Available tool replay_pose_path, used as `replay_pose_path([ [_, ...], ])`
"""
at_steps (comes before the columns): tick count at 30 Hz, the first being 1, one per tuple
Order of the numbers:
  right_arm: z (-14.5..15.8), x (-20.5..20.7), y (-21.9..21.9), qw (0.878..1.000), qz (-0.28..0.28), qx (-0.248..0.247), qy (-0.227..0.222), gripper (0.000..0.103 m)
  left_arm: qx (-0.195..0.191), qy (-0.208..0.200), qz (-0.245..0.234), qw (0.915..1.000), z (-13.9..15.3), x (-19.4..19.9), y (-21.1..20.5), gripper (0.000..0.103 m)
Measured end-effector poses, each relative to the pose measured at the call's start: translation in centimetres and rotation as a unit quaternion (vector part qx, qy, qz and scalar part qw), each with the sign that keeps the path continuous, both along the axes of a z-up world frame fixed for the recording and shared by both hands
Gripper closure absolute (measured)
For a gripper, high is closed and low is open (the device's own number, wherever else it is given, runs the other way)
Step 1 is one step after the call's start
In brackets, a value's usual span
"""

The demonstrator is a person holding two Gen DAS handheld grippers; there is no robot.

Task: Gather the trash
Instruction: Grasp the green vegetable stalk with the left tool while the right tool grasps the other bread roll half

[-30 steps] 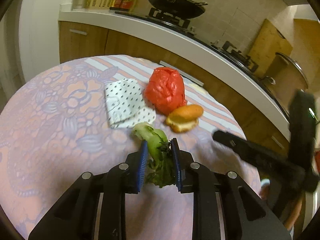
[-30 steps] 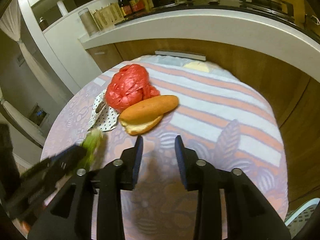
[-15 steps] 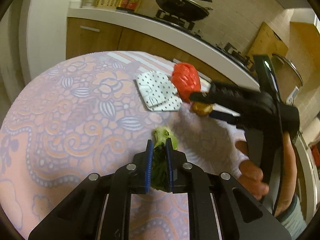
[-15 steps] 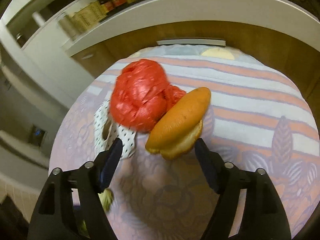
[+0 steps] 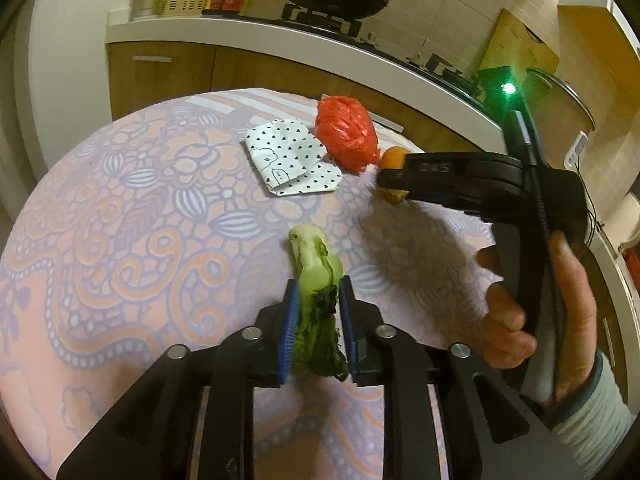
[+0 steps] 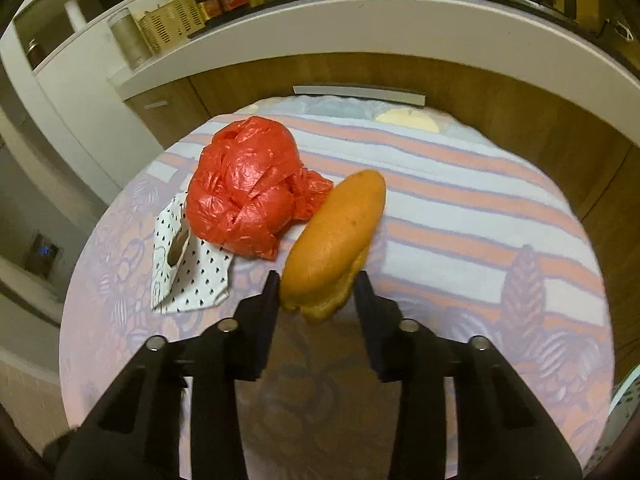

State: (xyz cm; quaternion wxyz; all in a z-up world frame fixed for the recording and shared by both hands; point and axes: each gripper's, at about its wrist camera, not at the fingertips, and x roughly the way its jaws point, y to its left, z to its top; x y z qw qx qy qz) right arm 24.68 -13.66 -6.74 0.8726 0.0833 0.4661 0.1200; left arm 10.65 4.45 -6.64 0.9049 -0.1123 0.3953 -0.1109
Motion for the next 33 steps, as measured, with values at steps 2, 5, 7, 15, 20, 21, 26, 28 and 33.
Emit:
replay_pose_path([
  [2, 0.3, -0.8, -0.6, 1.0, 0.015, 0.0, -0.005, 0.074, 0.001, 0.003, -0.004, 1.0, 0.0, -0.1, -0.2, 0.073],
  [5, 0.7, -2.2, -1.5, 0.999, 0.033, 0.0, -0.01, 0.076, 0.011, 0.003, -0.009, 0.9999, 0.1, -0.3, -0.4, 0.058],
  [7, 1.0, -3.6, -1.9, 0.998, 0.056, -0.003, -0.017, 0.076, 0.019, 0.004, -0.007, 0.9998, 0.1, -0.2, -0.5, 0.055],
  [15, 1.6, -8.7, -1.6, 0.975, 0.164, -0.138, -0.067, 0.075, 0.059, 0.036, 0.005, 0.9976, -1.4, 1.6, -1.2, 0.062],
  [20, 1.4, -9.7, -3.4, 0.979, 0.146, -0.125, -0.062, 0.043, 0.07, 0.029, -0.002, 0.9971, -1.4, 1.5, -1.5, 0.086],
  [21, 1.3, -9.7, -3.9, 0.982, 0.138, -0.113, -0.06, 0.041, 0.07, 0.029, -0.001, 0.9971, -1.5, 1.5, -1.5, 0.086],
  [26, 0.4, -9.8, -5.6, 0.994, 0.104, -0.038, -0.025, 0.041, 0.05, 0.023, 0.002, 0.9985, -1.3, 1.2, -1.2, 0.086],
  [28, -0.4, -9.2, -5.5, 0.996, 0.084, -0.026, -0.007, 0.04, 0.045, 0.016, 0.0, 0.9988, -1.1, 1.0, -1.4, 0.086],
  [33, -0.6, -7.5, -3.9, 0.998, 0.043, -0.042, -0.005, 0.04, 0.038, -0.004, -0.003, 0.9993, 0.0, 0.5, -1.7, 0.086],
])
